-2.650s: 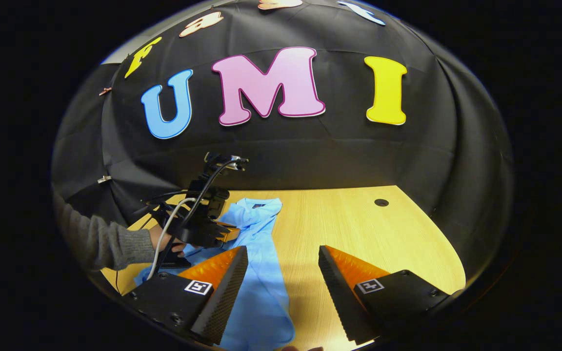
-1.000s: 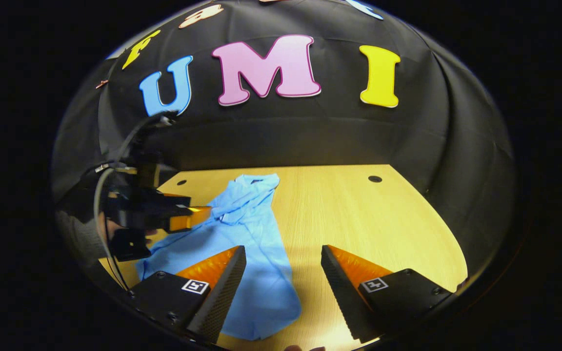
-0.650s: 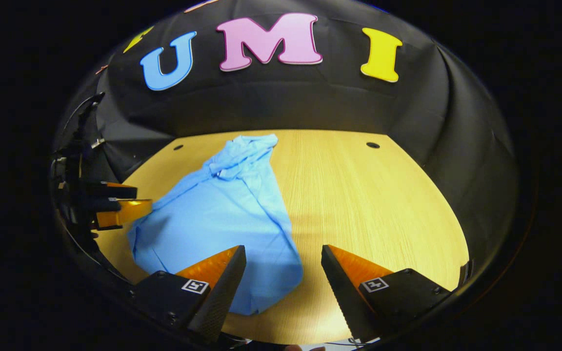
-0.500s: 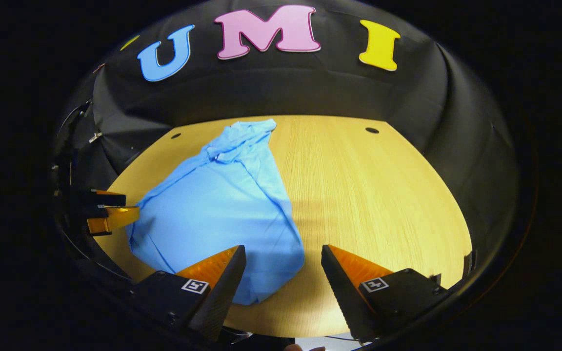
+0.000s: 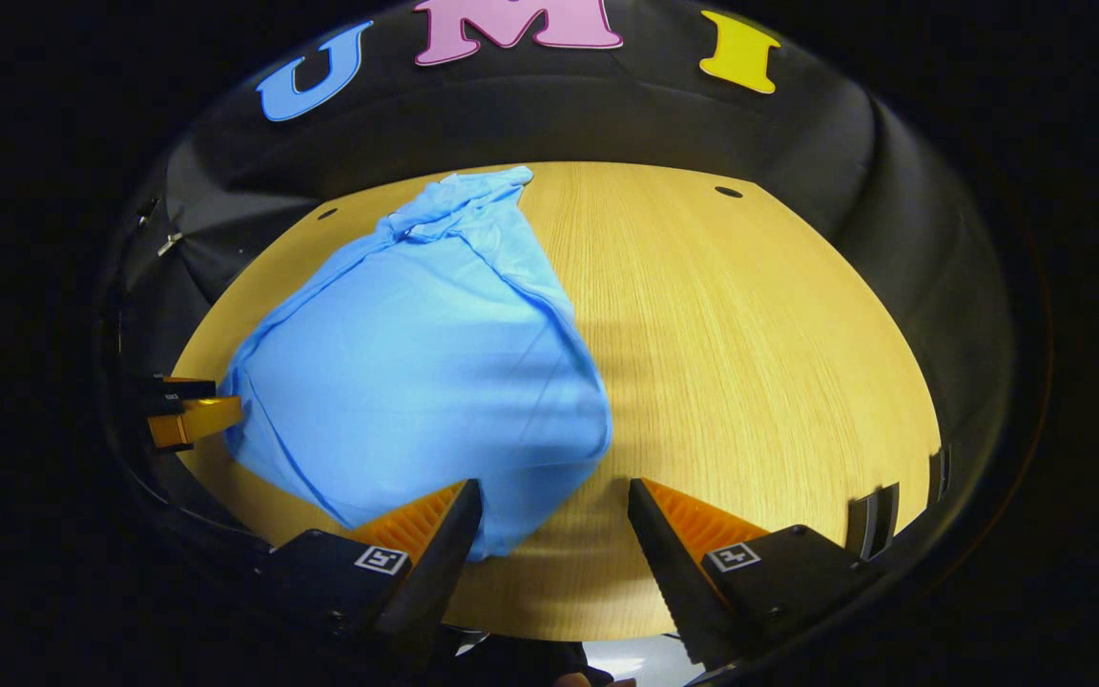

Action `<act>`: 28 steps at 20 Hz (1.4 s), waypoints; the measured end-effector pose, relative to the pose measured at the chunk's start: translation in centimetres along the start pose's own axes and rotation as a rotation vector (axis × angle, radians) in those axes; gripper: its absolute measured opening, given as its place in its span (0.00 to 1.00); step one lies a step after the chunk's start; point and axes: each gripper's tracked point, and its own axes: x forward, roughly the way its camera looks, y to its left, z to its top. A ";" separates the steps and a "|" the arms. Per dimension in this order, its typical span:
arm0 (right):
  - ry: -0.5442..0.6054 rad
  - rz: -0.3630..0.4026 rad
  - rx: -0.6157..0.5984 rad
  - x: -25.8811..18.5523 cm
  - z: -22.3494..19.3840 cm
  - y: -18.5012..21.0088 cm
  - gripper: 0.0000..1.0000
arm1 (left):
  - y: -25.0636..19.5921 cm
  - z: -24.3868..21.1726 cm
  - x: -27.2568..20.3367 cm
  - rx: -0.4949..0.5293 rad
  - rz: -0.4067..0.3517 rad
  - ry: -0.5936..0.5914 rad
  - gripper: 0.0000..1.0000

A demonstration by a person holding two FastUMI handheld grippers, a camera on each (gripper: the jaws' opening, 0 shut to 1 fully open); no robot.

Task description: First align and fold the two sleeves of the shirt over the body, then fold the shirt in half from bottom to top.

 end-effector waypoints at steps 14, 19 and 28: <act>-0.017 0.085 -0.047 0.5 0.5 3.6 0.22 | -2.1 -0.7 0.9 -0.035 -0.037 0.019 0.12; -0.037 0.116 -0.015 0.2 1.3 3.8 0.05 | -2.0 -0.4 0.7 -0.048 -0.027 0.002 0.06; -0.190 0.115 0.060 0.0 10.5 3.2 0.05 | -1.7 8.7 -0.4 -0.110 -0.053 -0.132 0.06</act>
